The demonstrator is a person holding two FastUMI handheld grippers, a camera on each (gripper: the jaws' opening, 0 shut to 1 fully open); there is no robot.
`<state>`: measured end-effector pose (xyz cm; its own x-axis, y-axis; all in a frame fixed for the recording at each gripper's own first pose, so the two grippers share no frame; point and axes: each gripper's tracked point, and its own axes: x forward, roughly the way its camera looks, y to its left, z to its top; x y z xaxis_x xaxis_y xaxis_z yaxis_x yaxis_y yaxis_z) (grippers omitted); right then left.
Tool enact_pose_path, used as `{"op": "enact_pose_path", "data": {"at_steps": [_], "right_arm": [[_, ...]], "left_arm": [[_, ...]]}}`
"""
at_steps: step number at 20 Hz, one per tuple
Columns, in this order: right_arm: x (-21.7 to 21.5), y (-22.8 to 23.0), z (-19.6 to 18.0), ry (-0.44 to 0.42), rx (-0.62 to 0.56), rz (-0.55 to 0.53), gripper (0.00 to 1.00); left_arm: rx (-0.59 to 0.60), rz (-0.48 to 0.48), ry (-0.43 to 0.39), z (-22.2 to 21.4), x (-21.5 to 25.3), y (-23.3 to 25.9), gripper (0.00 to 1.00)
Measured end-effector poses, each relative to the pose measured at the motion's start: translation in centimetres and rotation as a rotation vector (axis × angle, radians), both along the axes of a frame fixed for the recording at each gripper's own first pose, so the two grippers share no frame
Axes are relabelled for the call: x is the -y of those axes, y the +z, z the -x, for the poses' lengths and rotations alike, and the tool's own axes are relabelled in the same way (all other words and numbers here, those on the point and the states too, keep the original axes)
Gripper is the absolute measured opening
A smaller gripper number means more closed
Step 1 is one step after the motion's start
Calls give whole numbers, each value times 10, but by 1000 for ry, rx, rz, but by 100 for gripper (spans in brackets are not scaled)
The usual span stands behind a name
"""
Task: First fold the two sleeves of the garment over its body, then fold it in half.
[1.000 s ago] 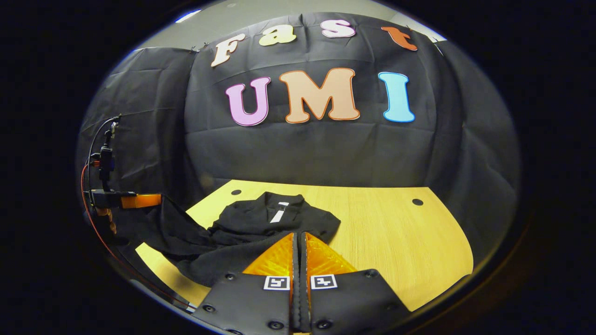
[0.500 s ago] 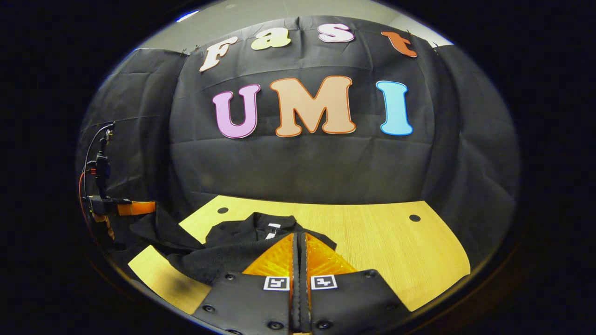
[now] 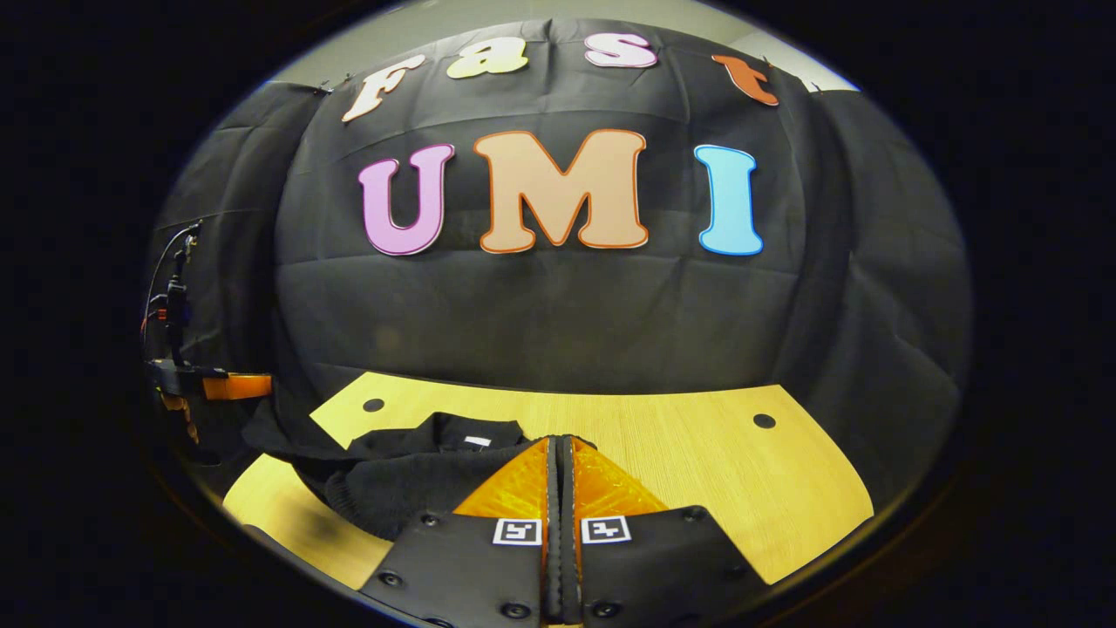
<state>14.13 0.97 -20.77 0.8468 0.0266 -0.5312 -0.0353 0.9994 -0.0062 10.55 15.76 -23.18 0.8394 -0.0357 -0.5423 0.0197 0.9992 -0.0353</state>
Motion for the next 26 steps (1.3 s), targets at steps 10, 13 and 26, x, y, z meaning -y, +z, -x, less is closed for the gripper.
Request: {"op": "enact_pose_path", "data": {"at_steps": [10,13,26], "right_arm": [[14,38,-31,-132,154,72,96],[9,58,-11,-125,188,67,94],[5,146,153,-20,384,4,96]], "left_arm": [[214,-182,56,-48,-18,43,92],[245,-176,52,-38,-14,68,92],[456,-142,139,135,8,189,92]]}}
